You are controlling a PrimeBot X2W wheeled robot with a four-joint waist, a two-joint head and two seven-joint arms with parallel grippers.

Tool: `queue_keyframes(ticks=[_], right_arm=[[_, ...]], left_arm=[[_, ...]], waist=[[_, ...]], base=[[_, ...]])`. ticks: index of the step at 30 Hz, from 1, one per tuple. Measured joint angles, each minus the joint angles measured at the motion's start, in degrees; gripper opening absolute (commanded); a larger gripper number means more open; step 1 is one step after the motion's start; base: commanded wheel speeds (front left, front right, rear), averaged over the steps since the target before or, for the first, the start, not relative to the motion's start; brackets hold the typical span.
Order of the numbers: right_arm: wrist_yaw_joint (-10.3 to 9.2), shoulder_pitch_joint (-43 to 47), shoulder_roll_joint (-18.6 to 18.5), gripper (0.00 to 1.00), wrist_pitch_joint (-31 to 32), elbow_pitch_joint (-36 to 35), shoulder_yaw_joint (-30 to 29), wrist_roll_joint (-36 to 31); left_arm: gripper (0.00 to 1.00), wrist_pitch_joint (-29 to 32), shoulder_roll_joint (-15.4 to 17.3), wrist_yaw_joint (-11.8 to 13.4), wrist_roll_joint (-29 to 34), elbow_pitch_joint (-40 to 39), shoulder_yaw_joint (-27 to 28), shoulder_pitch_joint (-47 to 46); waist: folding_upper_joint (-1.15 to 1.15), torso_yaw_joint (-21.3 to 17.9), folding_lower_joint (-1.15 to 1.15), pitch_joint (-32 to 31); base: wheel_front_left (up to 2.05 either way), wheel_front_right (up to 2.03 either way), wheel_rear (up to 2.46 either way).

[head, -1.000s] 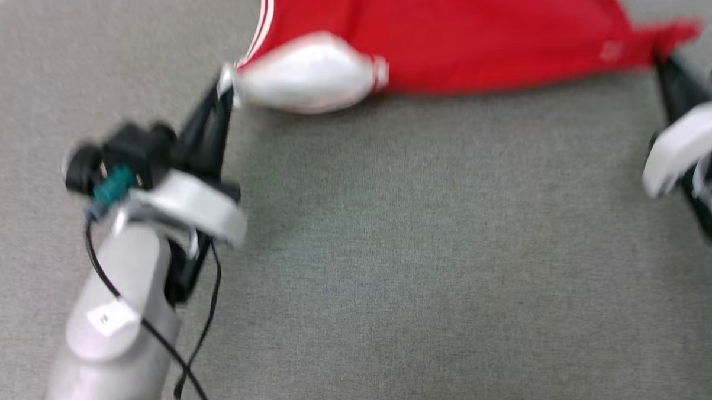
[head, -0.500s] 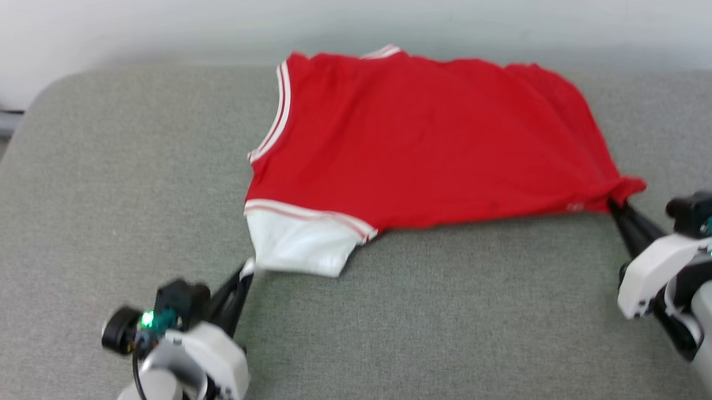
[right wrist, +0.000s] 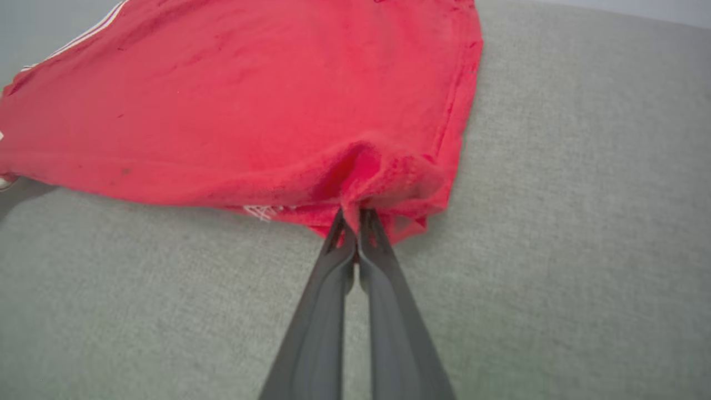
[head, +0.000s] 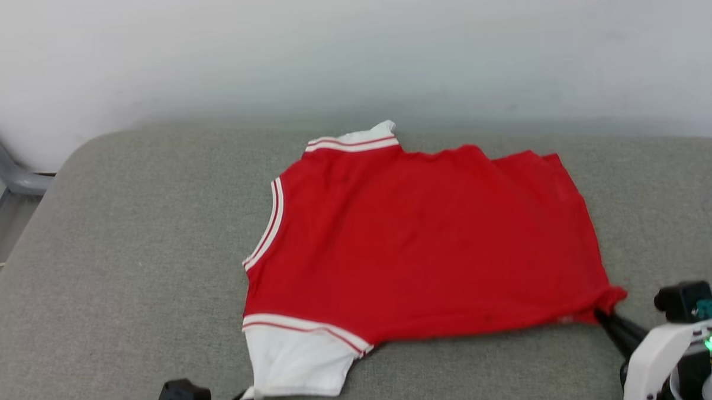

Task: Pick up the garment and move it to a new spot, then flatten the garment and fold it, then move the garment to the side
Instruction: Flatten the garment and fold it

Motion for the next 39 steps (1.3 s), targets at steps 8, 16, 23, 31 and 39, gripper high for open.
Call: queue_keyframes(ticks=[8, 16, 23, 31, 39], right_arm=[[0.01, 8.0, -6.9, 0.0, 8.4, -9.1, 2.2, 8.2], [0.0, 16.7, -12.5, 0.0, 16.3, -19.8, -0.9, 14.3], [-0.01, 20.6, -14.1, 0.0, 17.5, -26.4, -6.9, 13.0], [-0.01, 20.2, -12.0, 0.0, 17.7, -29.4, -12.6, 8.7], [-0.01, 16.9, -8.6, 0.0, 21.2, -29.1, -15.5, 5.7]], left_arm=[[0.0, 7.1, 6.2, 0.0, -4.8, -11.1, -0.5, 7.8], [0.0, 13.6, 11.2, 0.0, -6.8, -20.6, -2.6, 11.8], [0.0, 14.1, 11.4, 1.3, -7.4, -25.2, -1.8, 11.7], [0.0, 12.9, 9.8, 2.4, -5.3, -25.0, 0.2, 4.6], [0.0, 11.4, 7.4, 3.7, -4.5, -20.3, 3.2, -4.5]], waist=[[0.0, 0.0, 0.01, -1.9], [0.0, 0.1, 0.01, -1.8], [0.0, 0.0, 0.01, -1.2], [0.0, -0.5, 0.01, 0.5], [0.0, -1.2, 0.02, 4.1]], base=[[0.0, 0.0, 0.0], [0.0, 0.0, 0.0], [0.0, 0.0, 0.0], [0.0, 0.0, 0.0], [0.0, 0.0, 0.0]])
